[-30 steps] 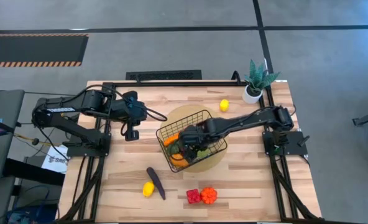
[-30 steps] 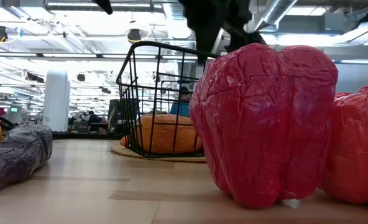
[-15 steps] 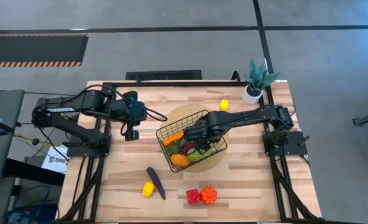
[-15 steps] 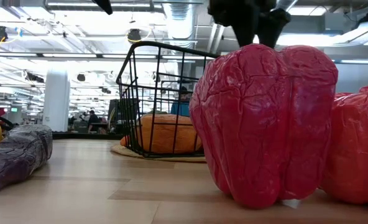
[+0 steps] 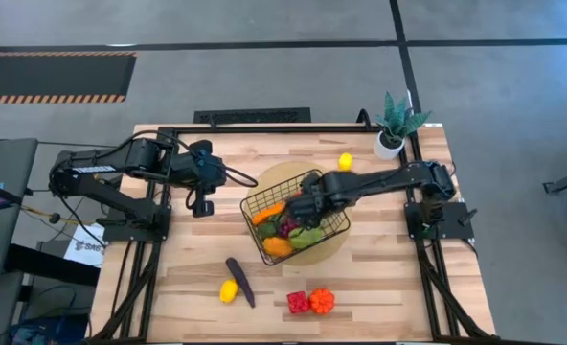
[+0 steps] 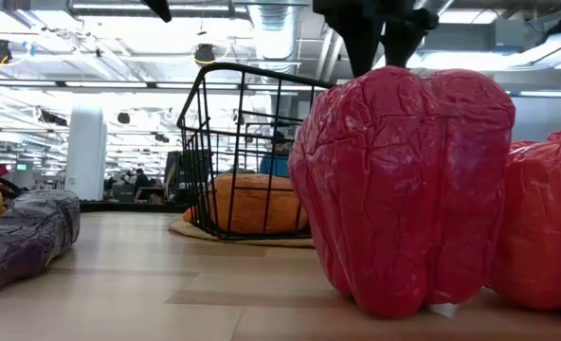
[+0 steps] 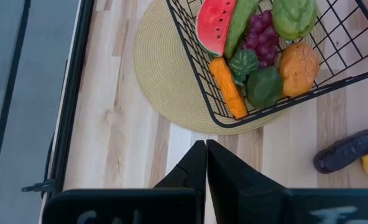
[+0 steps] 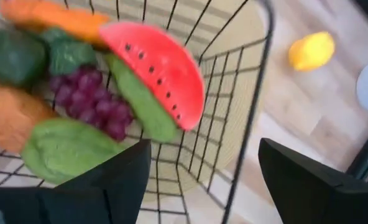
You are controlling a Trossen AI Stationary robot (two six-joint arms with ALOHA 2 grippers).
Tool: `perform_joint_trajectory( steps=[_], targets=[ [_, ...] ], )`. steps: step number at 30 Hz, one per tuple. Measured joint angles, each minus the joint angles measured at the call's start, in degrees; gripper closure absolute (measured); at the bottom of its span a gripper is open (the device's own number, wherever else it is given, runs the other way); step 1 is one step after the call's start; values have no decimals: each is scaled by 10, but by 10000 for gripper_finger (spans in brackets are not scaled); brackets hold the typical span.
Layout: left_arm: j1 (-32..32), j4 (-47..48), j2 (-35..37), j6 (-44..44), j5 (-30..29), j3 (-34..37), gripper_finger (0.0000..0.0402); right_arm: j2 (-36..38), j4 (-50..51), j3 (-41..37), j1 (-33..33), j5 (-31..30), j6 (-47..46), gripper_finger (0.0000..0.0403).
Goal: Build produce basket
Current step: Put the top yellow lemon into the wire basket
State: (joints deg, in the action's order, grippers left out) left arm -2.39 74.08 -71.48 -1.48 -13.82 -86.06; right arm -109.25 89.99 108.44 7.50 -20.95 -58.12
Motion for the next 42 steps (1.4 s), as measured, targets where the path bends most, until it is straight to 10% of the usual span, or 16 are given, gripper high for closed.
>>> perform_joint_trajectory(
  steps=[15, 24, 42],
  targets=[
    [0, 2, 0, 11, 12, 0, 401, 111, -2, -11, -194, 6, 117, 119],
    [0, 4, 0, 13, 12, 0, 401, 167, -11, -231, -288, 79, 133, 119],
    [0, 4, 0, -23, 11, 0, 401, 161, -347, -369, -385, 114, 198, 119]
  ],
)
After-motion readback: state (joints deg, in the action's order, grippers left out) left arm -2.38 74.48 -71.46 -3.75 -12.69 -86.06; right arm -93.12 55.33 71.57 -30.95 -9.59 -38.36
